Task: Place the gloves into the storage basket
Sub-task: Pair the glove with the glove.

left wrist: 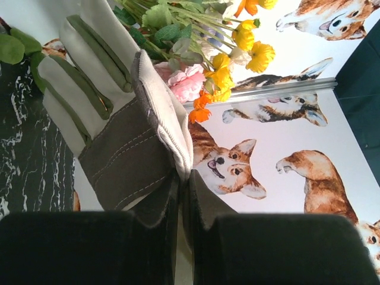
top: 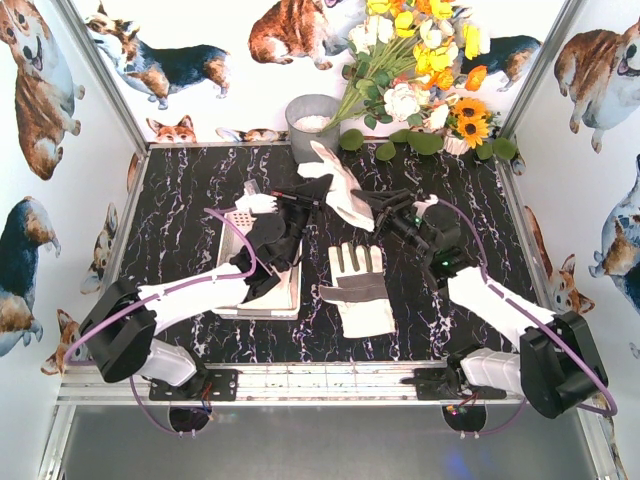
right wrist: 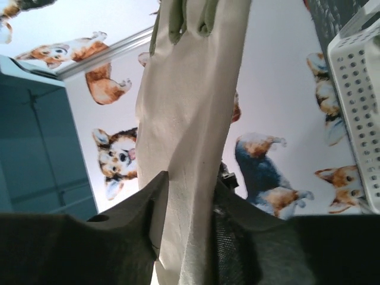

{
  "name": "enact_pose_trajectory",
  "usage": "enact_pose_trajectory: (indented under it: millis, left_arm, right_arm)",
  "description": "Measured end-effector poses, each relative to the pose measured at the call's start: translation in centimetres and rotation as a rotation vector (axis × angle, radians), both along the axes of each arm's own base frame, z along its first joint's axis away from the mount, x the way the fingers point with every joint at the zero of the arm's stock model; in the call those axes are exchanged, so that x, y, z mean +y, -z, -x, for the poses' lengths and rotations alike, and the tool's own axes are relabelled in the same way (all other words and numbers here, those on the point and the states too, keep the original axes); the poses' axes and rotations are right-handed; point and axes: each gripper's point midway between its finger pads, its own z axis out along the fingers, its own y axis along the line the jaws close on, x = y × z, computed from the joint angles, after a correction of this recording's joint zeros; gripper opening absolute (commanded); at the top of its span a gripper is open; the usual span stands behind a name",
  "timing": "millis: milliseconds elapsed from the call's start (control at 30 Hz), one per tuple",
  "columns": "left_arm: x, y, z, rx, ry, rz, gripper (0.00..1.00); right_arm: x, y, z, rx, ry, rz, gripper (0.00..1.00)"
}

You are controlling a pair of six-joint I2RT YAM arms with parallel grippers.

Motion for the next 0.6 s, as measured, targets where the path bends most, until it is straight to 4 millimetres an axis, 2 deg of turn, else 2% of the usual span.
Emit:
enact_pose_trajectory:
  millis: [167, 333, 467, 600]
  left_arm:
    - [0.5, 1.5, 0.5, 0.034, 0.004, -0.023, 0.0]
    - [-0.5, 4.1, 1.3, 0.086, 0.071, -0.121, 0.0]
    - [-1.9, 7.1, 2.5, 0.143, 0.145, -0.242, 0.0]
    - [-3.6, 11.1, 3.9, 0.199, 0.219, -0.377, 0.0]
  right_arm:
    - [-0.4, 0.4, 0.6, -0.026, 0.013, 0.069, 0.0]
    - [-1.1, 2.6, 2.0, -0.042, 0.014, 0.254, 0.0]
    - [-1.6, 6.3, 3.5, -0.03, -0.044, 0.475, 0.0]
    - [-2.3, 10.0, 4.9, -0.03, -0.13, 0.68, 0.0]
